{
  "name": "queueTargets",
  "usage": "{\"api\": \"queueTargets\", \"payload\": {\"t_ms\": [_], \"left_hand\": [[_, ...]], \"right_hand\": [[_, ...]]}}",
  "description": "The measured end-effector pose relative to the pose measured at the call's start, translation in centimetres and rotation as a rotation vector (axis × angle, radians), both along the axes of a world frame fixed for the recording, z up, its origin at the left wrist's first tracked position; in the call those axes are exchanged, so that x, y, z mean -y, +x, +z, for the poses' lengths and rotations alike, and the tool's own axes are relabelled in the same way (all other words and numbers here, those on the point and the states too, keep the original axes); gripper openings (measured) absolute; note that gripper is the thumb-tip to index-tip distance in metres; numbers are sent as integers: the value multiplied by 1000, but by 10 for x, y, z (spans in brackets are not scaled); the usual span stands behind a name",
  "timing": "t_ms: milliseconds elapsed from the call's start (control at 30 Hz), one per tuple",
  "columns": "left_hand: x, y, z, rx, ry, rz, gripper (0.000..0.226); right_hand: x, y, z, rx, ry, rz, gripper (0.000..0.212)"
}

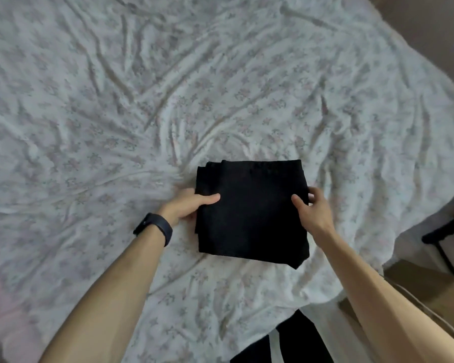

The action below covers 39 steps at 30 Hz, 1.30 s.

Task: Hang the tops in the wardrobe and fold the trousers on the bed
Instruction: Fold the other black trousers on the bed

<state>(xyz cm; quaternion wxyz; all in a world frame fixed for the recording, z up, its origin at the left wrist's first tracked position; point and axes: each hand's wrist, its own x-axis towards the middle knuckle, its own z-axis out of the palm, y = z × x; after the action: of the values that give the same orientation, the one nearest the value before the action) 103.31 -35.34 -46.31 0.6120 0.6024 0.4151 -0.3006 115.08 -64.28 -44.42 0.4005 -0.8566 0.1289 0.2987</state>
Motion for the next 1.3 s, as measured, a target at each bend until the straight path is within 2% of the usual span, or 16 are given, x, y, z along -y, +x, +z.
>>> {"api": "queueTargets", "payload": {"t_ms": [100, 200, 300, 433, 633, 800, 867, 967, 1167, 1300], "left_hand": [[28, -15, -12, 103, 8, 300, 54], [30, -23, -4, 139, 33, 361, 48], [34, -31, 23, 181, 99, 362, 40], [45, -61, 107, 271, 245, 515, 35], [53, -174, 268, 386, 393, 779, 51], [70, -340, 391, 471, 522, 970, 72], [79, -391, 420, 504, 571, 1070, 71], [85, -471, 461, 522, 771, 1254, 69], [41, -603, 507, 512, 1125, 1331, 78], [-15, -687, 533, 566, 1281, 1404, 82]], "right_hand": [[16, 12, -10, -85, 82, 113, 59], [19, 4, -11, -68, 102, 224, 85], [16, -11, 3, 46, 104, 214, 88], [2, -25, 64, 172, 195, 310, 87], [-65, -63, 192, 328, 361, 648, 88], [-144, -176, 298, 427, 558, 987, 88], [-164, -221, 326, 445, 623, 1072, 88], [-201, -299, 366, 456, 731, 1190, 87], [-289, -448, 434, 565, 926, 1299, 89], [-356, -548, 470, 684, 1005, 1293, 85]]}}
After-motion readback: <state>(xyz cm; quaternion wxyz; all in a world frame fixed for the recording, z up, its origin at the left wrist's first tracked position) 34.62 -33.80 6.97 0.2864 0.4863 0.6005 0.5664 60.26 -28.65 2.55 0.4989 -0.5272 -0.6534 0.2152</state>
